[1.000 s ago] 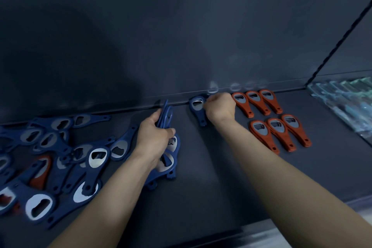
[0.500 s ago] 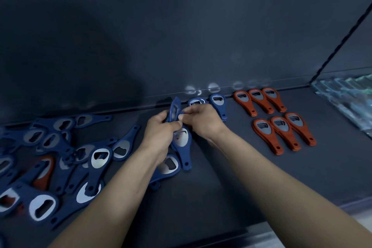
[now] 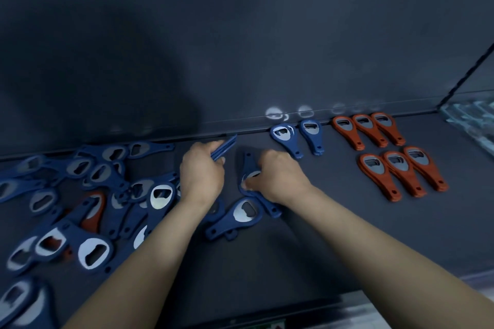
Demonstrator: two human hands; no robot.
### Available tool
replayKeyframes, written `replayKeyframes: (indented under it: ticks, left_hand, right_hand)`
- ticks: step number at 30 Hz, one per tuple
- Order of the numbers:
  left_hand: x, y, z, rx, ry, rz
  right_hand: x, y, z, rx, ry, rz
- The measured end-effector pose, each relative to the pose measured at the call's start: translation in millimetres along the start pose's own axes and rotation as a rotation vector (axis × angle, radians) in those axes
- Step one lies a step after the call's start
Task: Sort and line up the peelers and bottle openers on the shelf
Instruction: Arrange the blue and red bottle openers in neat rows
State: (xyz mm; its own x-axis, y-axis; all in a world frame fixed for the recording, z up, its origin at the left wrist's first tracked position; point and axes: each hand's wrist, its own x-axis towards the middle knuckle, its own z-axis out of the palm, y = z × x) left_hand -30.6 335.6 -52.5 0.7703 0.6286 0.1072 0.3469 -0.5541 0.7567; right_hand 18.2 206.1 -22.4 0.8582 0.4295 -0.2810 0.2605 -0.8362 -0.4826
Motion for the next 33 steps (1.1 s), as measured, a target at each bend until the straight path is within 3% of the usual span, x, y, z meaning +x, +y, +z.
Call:
replayKeyframes:
  ticks: [6,18,25,33]
  left_hand:
    - [-6.0,-10.4,-14.5,0.166,-0.133,0.093]
    - [-16.3,-17.5,-30.0,0.039,-0.192,0.094]
    - [-19.9,-24.3,-41.9,-0.017,-0.2,0.097]
    - [-17.7,-32.3,-50.8,0.078,-0.143,0.078]
  right_hand:
    - [-6.7,-5.0,4.9,-0.031,0.107,-0.064]
    - [-14.5,-3.7,3.7,-0.068,0.121,0.07]
    - [-4.0,-6.7,-0.5,-0.032,0.119,-0.044]
    - [8.3,-12.5,-13.5,-0.257,-0.077,-0.257]
